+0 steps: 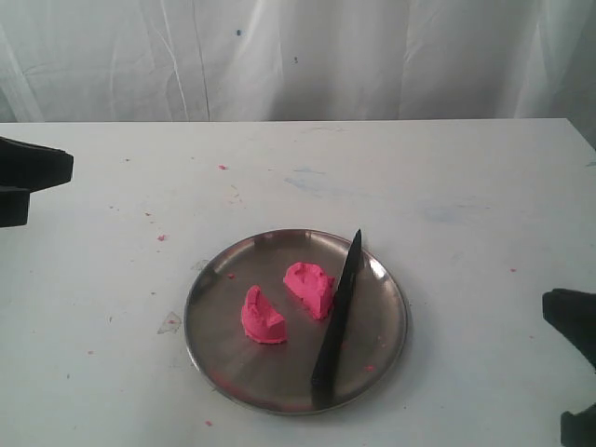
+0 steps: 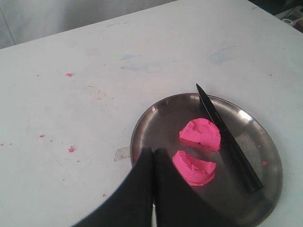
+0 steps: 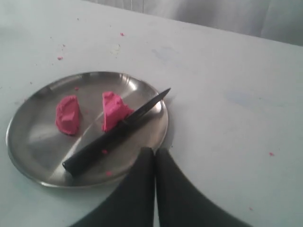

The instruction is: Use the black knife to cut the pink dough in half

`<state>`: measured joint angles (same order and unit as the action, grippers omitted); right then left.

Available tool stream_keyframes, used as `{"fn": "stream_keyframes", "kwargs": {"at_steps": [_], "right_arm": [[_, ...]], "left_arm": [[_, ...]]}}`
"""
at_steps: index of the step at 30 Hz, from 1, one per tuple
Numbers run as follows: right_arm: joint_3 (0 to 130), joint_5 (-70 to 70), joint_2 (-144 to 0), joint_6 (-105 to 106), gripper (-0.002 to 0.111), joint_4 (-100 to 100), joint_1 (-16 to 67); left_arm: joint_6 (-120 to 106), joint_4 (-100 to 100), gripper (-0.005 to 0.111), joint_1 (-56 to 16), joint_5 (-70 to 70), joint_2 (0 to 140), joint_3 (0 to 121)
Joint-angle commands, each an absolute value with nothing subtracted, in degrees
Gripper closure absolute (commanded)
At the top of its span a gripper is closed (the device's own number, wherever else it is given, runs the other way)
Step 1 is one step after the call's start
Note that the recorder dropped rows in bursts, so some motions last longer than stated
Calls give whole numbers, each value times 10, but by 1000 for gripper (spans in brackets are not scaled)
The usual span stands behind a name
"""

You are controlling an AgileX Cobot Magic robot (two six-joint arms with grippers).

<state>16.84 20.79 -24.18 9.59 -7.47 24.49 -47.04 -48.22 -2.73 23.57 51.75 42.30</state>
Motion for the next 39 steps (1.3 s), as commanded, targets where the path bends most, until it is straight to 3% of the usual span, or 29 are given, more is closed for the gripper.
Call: {"fn": "stream_keyframes", "kwargs": {"at_steps": [1,10,21,39], "right_arm": [[120,200,-238,102,108,-68,246],[13,112,-226,102,108,-54,246],[0,189,0,102,108,-55,226],[0,196,0,102,108,-58,175]], "left_arm": [[-467,-492,107,-31,240,514,420],[-467,-492,107,-31,240,514,420],[-467,-492,107,-31,240,514,420],[-467,-492,107,-31,238,514,420]]}}
